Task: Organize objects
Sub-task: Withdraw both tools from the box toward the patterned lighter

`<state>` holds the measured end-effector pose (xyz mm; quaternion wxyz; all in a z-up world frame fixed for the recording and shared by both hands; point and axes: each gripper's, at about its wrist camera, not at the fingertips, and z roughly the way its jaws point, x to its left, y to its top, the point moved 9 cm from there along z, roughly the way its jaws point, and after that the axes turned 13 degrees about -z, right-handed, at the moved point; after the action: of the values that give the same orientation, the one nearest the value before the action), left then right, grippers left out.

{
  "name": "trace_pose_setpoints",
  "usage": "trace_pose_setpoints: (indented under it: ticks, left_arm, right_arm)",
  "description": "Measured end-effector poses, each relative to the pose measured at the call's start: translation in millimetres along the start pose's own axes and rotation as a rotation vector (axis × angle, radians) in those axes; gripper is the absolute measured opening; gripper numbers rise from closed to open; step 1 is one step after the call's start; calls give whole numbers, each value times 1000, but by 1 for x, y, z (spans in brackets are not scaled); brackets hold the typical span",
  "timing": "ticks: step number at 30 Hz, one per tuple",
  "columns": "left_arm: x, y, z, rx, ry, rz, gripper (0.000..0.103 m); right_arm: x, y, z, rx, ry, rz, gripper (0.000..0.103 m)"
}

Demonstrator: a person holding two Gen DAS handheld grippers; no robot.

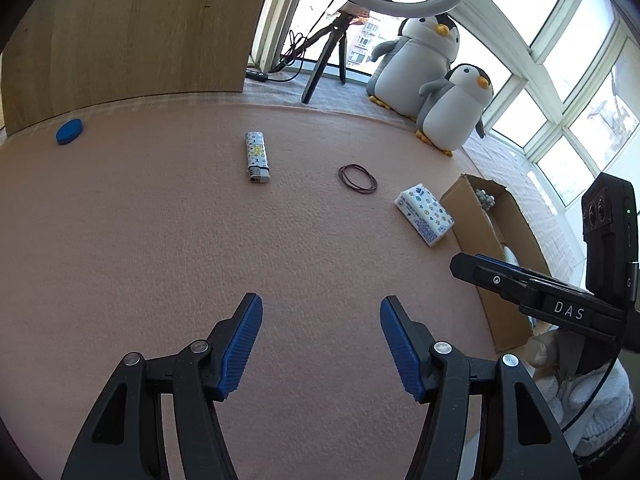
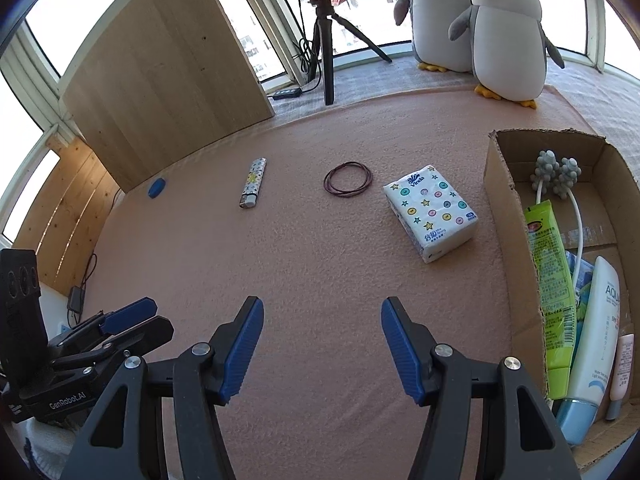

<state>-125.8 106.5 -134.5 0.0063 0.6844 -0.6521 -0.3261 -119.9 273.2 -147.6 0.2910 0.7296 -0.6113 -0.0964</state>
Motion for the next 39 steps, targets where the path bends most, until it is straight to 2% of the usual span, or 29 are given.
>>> trace_pose_setpoints:
  ticks: [16, 23, 34, 39]
  left_arm:
    - [29, 9, 8, 12, 22, -62, 65]
    - [40, 11, 10, 10, 34, -89, 65]
    - [90, 48, -11, -72, 93, -185, 65]
    - [103, 54, -18, -86, 108, -194, 65]
  right_arm:
    - [-10, -10, 14, 75, 42, 62, 57]
    - [-13, -10, 16, 79, 61, 89, 57]
    - [-18, 3, 13, 49, 73, 100, 57]
    - [-20, 28, 17, 25, 58, 49, 55]
